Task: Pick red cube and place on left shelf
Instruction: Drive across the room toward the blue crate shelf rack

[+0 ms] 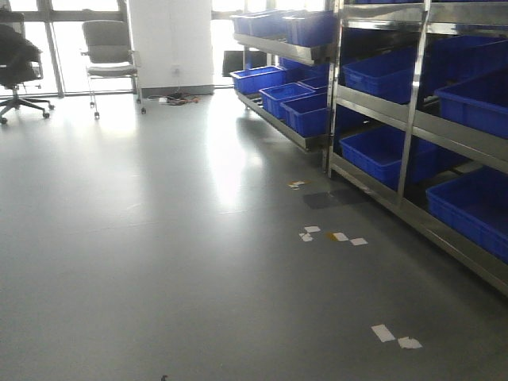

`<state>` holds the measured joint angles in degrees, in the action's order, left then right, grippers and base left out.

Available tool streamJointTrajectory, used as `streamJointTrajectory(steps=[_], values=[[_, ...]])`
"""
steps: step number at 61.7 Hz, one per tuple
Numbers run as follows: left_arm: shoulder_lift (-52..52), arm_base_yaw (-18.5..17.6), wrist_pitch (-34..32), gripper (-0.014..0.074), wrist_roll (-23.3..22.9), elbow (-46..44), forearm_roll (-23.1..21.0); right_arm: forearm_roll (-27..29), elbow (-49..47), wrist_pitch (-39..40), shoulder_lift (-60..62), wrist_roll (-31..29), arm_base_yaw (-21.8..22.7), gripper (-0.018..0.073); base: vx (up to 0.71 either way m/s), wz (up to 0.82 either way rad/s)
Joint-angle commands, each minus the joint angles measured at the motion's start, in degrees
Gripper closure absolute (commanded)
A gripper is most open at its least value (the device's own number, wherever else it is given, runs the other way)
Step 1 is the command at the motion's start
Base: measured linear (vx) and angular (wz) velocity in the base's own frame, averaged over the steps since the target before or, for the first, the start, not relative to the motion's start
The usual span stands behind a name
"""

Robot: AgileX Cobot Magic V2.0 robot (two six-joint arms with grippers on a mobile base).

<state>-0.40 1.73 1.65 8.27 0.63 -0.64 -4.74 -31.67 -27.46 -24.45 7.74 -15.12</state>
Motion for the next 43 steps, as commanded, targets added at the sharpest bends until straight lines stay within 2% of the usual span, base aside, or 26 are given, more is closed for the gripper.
streamJointTrajectory(steps=[1,43], values=[[-0.8,-0.4,-5.1,0.0491,0.0,1.3,-0.3,-0.2,-1.6,4.9,-0.3,-0.4,0.3,0.0502,0.25,0.28],[-0.8,-0.4,-5.1,0.0491,0.0,1.3,-0.3,-0.2,-1.6,4.9,-0.3,-0.4,0.3,0.0502,0.36,0.19]])
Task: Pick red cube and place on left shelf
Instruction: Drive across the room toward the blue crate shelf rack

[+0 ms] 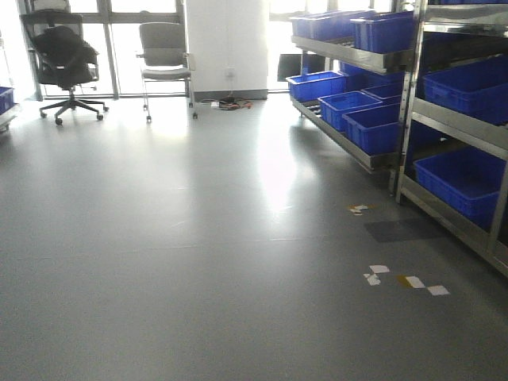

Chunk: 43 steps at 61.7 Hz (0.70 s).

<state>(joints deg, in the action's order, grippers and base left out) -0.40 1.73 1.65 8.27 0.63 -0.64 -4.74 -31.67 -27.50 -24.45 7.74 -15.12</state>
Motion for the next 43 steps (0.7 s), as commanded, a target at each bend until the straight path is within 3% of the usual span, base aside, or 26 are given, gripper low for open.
streamJointTrajectory(steps=[1,43], values=[[-0.8,-0.4,-5.1,0.0491,0.0,1.3,-0.3,-0.2,-1.6,5.0,-0.3,-0.4,0.3,0.0502,0.43,0.24],[-0.8,-0.4,-5.1,0.0491,0.0,1.3,-0.3,-0.2,-1.6,5.0,-0.3,-0.4,0.3,0.0502,0.49,0.25]])
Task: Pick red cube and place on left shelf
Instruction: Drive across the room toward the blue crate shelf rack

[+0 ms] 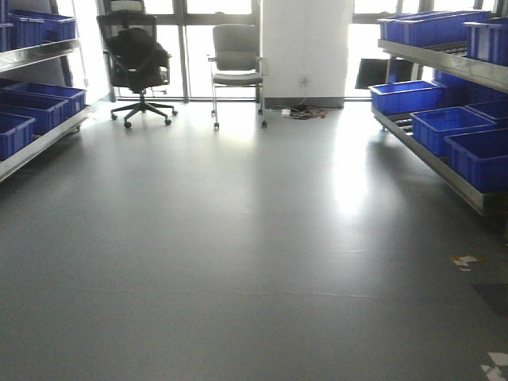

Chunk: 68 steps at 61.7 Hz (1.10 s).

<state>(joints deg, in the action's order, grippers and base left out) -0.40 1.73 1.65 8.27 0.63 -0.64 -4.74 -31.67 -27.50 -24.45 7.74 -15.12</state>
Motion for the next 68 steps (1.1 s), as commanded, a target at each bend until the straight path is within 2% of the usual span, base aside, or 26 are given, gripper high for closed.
streamJointTrajectory(steps=[1,35,68], values=[[-0.8,-0.4,-5.1,0.0491,0.0,1.3,-0.3,-0.2,-1.6,5.0,-0.3,-0.4,0.3,0.0502,0.5,0.3],[-0.8,-0.4,-5.1,0.0491,0.0,1.3,-0.3,-0.2,-1.6,4.9,-0.3,-0.4,0.3,0.0502,0.51,0.36],[-0.8,-0.4,-5.1,0.0491,0.0,1.3,-0.3,-0.2,-1.6,4.8,-0.3,-0.4,0.3,0.0502,0.49,0.69]])
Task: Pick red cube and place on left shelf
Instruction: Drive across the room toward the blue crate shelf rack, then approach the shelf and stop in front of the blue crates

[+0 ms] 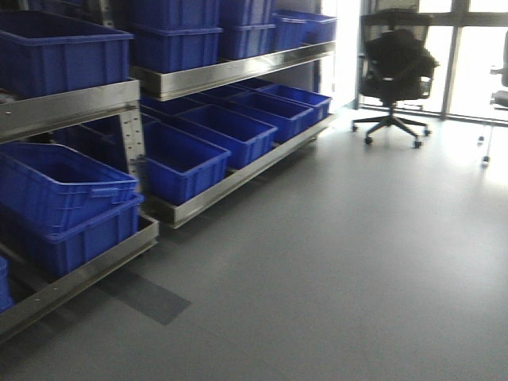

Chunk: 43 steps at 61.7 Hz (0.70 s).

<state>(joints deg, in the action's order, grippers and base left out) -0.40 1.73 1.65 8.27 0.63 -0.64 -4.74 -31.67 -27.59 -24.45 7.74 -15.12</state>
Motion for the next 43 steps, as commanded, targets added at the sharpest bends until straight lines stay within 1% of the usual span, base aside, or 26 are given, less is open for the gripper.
streamJointTrajectory(steps=[1,43], values=[[-0.8,-0.4,-5.1,0.0491,0.0,1.3,-0.3,-0.2,-1.6,4.9,-0.3,-0.4,0.3,0.0502,0.47,0.72],[-0.8,-0.4,-5.1,0.0491,0.0,1.3,-0.3,-0.2,-1.6,4.9,-0.3,-0.4,0.3,0.0502,0.42,0.73]])
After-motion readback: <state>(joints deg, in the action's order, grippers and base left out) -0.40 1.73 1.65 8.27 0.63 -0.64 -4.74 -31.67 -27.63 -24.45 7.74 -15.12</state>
